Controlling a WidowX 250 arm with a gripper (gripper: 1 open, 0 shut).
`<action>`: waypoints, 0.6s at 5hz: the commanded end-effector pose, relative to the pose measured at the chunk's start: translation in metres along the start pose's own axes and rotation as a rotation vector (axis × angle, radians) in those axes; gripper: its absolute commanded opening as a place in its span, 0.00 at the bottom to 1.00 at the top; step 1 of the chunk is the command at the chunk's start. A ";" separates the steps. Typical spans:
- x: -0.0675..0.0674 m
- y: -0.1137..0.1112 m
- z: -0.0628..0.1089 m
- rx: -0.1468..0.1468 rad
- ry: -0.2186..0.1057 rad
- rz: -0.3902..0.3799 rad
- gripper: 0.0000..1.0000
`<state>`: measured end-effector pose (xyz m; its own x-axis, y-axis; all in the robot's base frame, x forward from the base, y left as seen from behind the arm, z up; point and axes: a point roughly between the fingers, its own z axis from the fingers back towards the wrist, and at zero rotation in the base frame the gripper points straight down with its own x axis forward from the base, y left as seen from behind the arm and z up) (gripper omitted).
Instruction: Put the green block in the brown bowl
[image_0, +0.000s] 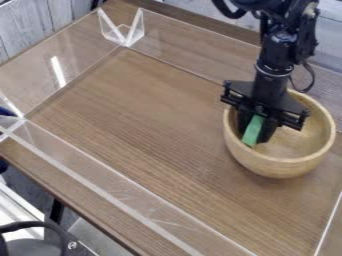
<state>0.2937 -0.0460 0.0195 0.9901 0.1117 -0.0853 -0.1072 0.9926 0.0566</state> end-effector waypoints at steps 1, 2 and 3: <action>-0.007 0.018 -0.027 0.013 0.079 0.028 0.00; -0.008 0.019 -0.028 0.004 0.070 0.007 0.00; -0.008 0.020 -0.027 0.010 0.076 0.018 0.00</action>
<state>0.2961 -0.0442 0.0183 0.9940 0.0819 -0.0721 -0.0792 0.9961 0.0397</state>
